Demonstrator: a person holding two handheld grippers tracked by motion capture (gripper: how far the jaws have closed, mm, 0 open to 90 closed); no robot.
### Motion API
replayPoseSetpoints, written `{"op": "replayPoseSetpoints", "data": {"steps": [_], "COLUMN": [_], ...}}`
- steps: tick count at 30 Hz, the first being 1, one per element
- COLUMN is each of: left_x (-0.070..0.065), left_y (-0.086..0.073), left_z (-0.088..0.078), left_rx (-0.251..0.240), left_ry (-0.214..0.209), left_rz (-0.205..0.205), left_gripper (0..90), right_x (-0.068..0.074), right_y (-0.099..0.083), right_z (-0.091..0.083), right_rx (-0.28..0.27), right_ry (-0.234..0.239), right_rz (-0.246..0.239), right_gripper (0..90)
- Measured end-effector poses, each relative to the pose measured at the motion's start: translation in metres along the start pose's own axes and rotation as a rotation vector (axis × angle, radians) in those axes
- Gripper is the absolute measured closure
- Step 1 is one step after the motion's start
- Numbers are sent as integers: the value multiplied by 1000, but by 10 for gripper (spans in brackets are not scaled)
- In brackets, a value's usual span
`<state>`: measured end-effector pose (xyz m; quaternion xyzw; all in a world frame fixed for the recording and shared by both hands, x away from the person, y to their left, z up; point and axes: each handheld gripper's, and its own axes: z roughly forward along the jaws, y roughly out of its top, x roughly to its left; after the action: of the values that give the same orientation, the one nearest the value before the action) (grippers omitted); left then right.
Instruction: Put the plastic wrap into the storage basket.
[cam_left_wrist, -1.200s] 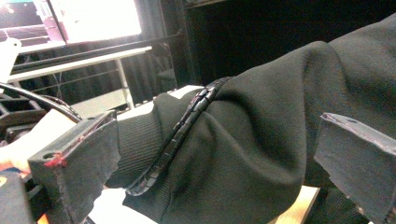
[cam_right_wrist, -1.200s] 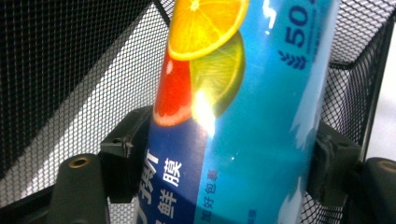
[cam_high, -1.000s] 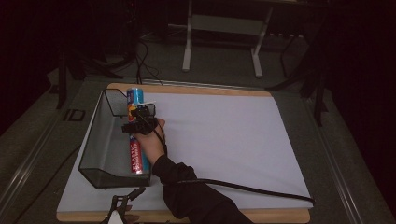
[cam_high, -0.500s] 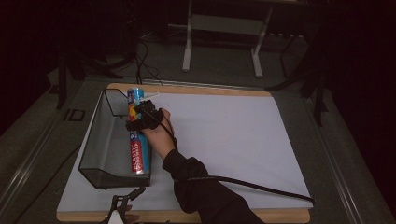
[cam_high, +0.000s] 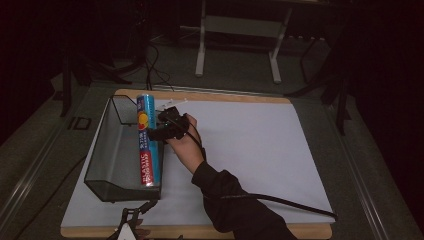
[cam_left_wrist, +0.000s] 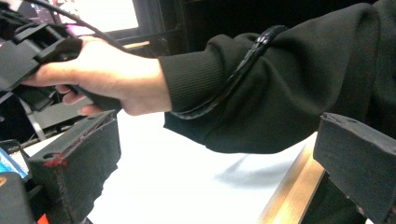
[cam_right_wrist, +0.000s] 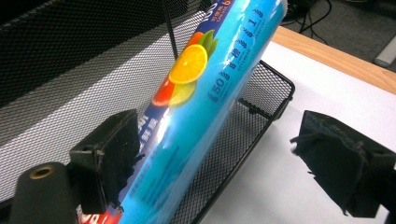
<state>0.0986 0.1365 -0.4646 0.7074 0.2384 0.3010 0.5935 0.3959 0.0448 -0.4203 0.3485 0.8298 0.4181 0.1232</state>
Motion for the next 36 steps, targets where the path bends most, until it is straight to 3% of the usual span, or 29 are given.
{"op": "replayPoseSetpoints", "data": {"steps": [8,15,21,31,36], "left_x": [-1,0,0,-1,-1], "left_y": [0,-1,-1,-2,-2], "left_z": [1,2,3,6,6], "left_rx": [2,11,17,27,29], "left_ry": [-1,-1,-4,-4,-3], "left_rz": [1,-4,1,2,2], "left_gripper": [17,17,17,17,17], "right_x": [-9,-18,-30,-56,-64], "right_y": [-7,-24,-37,-62,-78], "right_z": [-19,-40,-59,-95,-113], "right_rx": [-26,-39,-45,-51,-49], "right_ry": [29,44,8,-15,-1], "right_rz": [16,-8,-60,-63,-58], "right_gripper": [136,136,136,137,136]}}
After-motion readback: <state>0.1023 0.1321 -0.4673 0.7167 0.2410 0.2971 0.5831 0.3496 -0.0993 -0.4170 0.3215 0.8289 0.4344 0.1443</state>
